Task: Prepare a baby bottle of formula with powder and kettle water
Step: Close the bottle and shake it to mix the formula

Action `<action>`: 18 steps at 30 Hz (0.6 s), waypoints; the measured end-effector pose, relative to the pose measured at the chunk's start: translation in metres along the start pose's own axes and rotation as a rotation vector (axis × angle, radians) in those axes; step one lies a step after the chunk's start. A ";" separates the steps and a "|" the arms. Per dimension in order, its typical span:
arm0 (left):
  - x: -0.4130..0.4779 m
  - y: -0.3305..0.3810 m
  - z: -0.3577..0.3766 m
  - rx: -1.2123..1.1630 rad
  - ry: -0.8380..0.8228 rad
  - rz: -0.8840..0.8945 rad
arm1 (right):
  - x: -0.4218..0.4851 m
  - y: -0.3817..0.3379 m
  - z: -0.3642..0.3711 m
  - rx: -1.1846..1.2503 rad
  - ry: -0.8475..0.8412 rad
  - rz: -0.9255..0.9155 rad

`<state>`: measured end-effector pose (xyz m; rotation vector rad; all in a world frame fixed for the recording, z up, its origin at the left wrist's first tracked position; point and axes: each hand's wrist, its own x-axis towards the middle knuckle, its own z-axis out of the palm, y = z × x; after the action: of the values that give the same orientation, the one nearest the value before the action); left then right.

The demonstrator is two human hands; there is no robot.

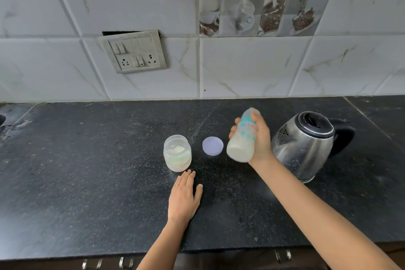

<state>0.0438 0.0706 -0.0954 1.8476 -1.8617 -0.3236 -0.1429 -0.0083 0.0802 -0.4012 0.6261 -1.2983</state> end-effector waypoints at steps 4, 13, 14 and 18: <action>-0.001 0.001 -0.001 -0.004 0.002 -0.004 | -0.010 0.008 -0.003 -0.113 -0.075 0.024; 0.000 0.000 0.000 0.003 0.000 -0.006 | -0.001 0.001 0.002 -0.021 0.021 0.013; -0.001 0.001 -0.001 -0.001 -0.004 -0.009 | -0.002 0.005 0.000 -0.080 -0.011 0.026; -0.001 -0.001 -0.001 0.004 -0.011 -0.006 | -0.024 0.021 -0.007 -0.449 -0.352 0.041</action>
<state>0.0447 0.0713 -0.0952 1.8578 -1.8662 -0.3329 -0.1341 0.0208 0.0672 -0.9581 0.6183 -1.0079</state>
